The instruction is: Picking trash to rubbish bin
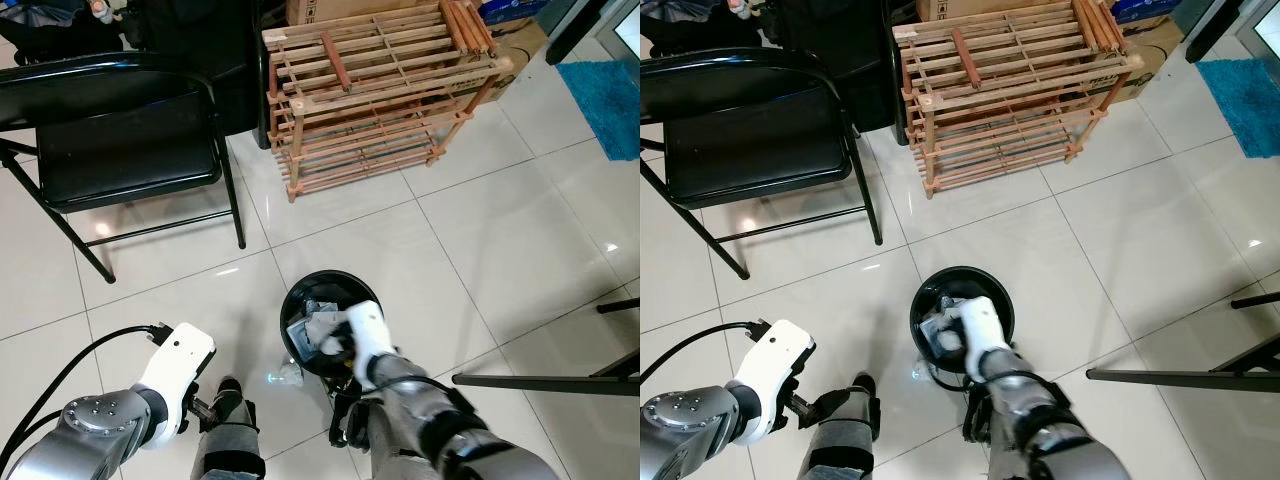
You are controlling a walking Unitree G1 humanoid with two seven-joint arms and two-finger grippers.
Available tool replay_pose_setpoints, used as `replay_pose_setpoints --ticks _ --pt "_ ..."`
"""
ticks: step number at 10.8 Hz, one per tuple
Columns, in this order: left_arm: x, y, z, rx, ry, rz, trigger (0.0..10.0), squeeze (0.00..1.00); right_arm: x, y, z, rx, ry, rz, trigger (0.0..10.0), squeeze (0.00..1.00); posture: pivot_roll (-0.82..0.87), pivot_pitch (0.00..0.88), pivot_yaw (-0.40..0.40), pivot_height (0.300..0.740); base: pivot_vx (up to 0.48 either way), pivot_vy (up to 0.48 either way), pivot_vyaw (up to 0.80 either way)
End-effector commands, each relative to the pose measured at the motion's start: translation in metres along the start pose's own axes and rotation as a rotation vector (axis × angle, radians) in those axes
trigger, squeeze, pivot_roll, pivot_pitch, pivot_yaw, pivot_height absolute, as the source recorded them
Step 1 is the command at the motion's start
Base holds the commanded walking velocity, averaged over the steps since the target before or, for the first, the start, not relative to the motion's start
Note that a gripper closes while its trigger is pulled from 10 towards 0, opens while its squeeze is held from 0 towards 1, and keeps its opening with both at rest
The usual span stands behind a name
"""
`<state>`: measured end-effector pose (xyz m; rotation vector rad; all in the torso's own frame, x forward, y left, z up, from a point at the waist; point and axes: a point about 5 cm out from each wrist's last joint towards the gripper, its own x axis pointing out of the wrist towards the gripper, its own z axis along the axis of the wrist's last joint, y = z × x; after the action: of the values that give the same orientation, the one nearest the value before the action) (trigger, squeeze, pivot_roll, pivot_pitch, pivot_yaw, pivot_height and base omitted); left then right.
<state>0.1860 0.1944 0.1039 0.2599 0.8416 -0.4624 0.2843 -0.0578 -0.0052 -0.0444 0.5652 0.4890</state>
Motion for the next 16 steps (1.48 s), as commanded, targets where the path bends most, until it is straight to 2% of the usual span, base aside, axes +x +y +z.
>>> replay_pose_setpoints --ticks 1,2,3,4,12,15,16 --pt "0.001 -0.007 -0.006 -0.005 0.020 -0.041 10.0 0.00 -0.003 0.002 -0.014 0.021 0.040 0.004 0.0 0.00 0.64 0.443 -0.117 0.740 0.000 0.000 0.00" --pt "0.001 -0.007 -0.005 -0.003 0.020 -0.043 10.0 0.00 -0.003 0.003 -0.014 0.011 0.044 0.011 3.1 0.00 0.64 0.445 -0.116 0.740 0.000 0.000 0.00" --pt "0.001 -0.006 -0.005 0.000 0.021 -0.045 10.0 0.00 -0.003 0.006 -0.016 0.011 0.049 0.019 6.5 0.08 0.64 0.446 -0.115 0.740 0.000 0.000 0.00" --pt "0.002 -0.006 -0.005 0.001 0.021 -0.046 10.0 0.00 -0.003 0.006 -0.019 0.009 0.056 0.021 10.0 1.00 0.63 0.447 -0.114 0.740 0.000 0.000 0.00" --pt "0.005 -0.008 -0.003 0.011 0.019 -0.055 10.0 0.00 -0.006 0.000 -0.024 0.024 0.064 0.000 10.0 1.00 0.63 0.442 -0.115 0.740 0.000 0.000 0.00" --pt "0.011 -0.007 0.003 0.026 0.003 -0.057 10.0 0.00 -0.006 -0.011 -0.009 0.004 -0.024 -0.061 10.0 1.00 0.61 0.419 -0.113 0.740 0.000 0.000 0.00" --pt "0.016 -0.007 0.008 0.038 -0.017 -0.059 10.0 0.00 -0.007 -0.019 0.001 0.011 -0.092 -0.094 10.0 1.00 0.58 0.395 -0.113 0.740 0.000 0.000 0.00"
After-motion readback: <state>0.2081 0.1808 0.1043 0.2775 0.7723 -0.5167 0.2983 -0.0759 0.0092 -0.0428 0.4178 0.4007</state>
